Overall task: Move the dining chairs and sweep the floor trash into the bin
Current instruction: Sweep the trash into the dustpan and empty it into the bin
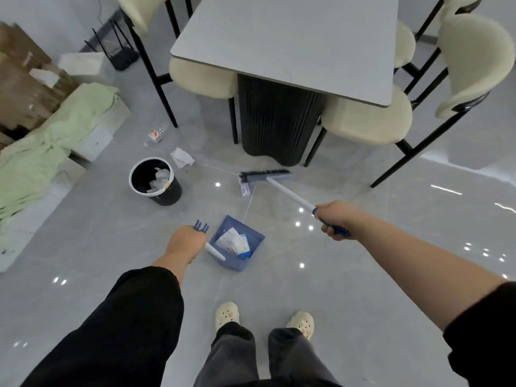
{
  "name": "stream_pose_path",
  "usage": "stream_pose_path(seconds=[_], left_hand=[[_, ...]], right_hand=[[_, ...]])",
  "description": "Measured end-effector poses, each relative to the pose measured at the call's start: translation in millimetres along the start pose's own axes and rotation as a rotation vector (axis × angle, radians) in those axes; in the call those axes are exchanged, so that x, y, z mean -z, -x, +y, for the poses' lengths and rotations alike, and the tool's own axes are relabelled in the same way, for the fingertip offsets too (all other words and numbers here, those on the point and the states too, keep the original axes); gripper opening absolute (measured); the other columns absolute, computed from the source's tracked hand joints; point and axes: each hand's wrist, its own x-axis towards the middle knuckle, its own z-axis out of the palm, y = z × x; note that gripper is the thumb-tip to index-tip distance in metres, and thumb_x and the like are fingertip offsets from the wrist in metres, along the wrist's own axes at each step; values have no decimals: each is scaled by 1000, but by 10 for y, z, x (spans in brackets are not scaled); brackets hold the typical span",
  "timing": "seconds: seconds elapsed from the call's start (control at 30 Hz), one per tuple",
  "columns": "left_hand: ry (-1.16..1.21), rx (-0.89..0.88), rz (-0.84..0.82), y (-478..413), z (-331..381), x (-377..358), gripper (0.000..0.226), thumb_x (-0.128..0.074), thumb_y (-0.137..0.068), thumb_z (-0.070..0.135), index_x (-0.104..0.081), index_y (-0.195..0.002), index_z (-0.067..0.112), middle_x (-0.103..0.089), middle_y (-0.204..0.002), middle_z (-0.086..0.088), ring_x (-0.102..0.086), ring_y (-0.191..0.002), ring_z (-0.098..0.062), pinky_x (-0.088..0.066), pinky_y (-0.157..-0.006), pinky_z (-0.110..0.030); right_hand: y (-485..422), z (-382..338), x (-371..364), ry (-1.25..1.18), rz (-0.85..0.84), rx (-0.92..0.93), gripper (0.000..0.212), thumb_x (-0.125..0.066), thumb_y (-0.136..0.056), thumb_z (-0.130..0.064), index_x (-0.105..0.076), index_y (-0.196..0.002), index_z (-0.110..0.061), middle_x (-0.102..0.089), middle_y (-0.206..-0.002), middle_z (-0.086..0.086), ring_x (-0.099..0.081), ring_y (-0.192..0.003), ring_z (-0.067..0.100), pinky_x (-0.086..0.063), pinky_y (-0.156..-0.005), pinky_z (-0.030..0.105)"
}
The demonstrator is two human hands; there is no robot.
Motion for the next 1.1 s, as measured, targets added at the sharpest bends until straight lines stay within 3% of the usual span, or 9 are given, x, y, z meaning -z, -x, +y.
stream_pose_path(seconds=[0.27,0.37,0.4,0.47,0.57,0.63,0.77,0.97,1.1], left_hand=[[-160,-58,16,-469,-150,431,88,-68,-85,13,-9,-149,0,-13,-159,-15,-36,-139,-18,-36,-107,-25],[226,14,-26,-659,-105,480,57,-62,-86,10,-41,-138,-1,-43,-144,-22,-64,-98,-22,-56,-74,-26],[314,105,-9,-665,-60,533,42,-56,-88,8,-52,-128,-5,-56,-130,-26,-63,-71,-23,-53,-51,-25],[220,74,-46,-670,-83,563,32,-50,-88,6,-58,-114,-11,-69,-93,-24,-48,-47,-21,-38,-35,-18],[192,34,-92,-604,0,603,22,-49,-89,7,-64,-102,-3,-51,-60,-9,-45,-45,-21,-37,-35,-19],[187,28,-108,-536,66,646,9,-49,-90,8,-56,-86,4,-48,-59,-7,-45,-46,-20,-39,-39,-23],[142,32,-122,-546,30,707,24,-48,-90,6,-47,-66,5,-46,-57,-10,-42,-45,-21,-37,-42,-26],[25,-4,-160,-458,-225,727,14,-43,-85,-1,-55,-78,1,-42,-56,-13,-36,-40,-21,-32,-43,-23],[18,-24,-172,-441,-376,687,33,-38,-82,-3,-60,-107,-6,-39,-60,-13,-31,-42,-18,-28,-45,-22]], right_hand=[[-711,-692,-450,46,-107,-25,11,-42,-94,-12,-47,-84,-11,-41,-55,6,-34,-28,10,-24,-38,12],[-747,-559,-715,53,-175,-86,10,-40,-95,-13,-49,-94,-12,-38,-53,4,-32,-29,9,-23,-37,12],[-701,-489,-782,44,-196,-105,14,-39,-95,-14,-51,-102,-13,-38,-54,4,-32,-30,9,-23,-37,13],[-529,-331,-843,6,-239,-146,21,-40,-96,-17,-51,-112,-21,-39,-56,3,-32,-32,8,-23,-36,14],[-211,-144,-685,-85,-330,-214,23,-45,-96,-19,-54,-117,-24,-39,-57,1,-32,-33,7,-23,-34,15],[-41,-108,-472,-151,-371,-231,26,-49,-96,-20,-55,-121,-21,-39,-55,1,-32,-33,6,-23,-31,14],[195,-167,-140,-129,-367,-195,26,-45,-98,-19,-55,-122,-25,-42,-56,3,-33,-32,6,-23,-30,13],[100,-339,-323,61,-199,-48,28,-45,-94,-18,-53,-117,-31,-43,-65,5,-31,-41,10,-25,-38,15],[-214,-169,-729,89,-175,-77,37,-41,-96,-18,-52,-132,-19,-40,-62,6,-30,-34,10,-24,-39,13]])
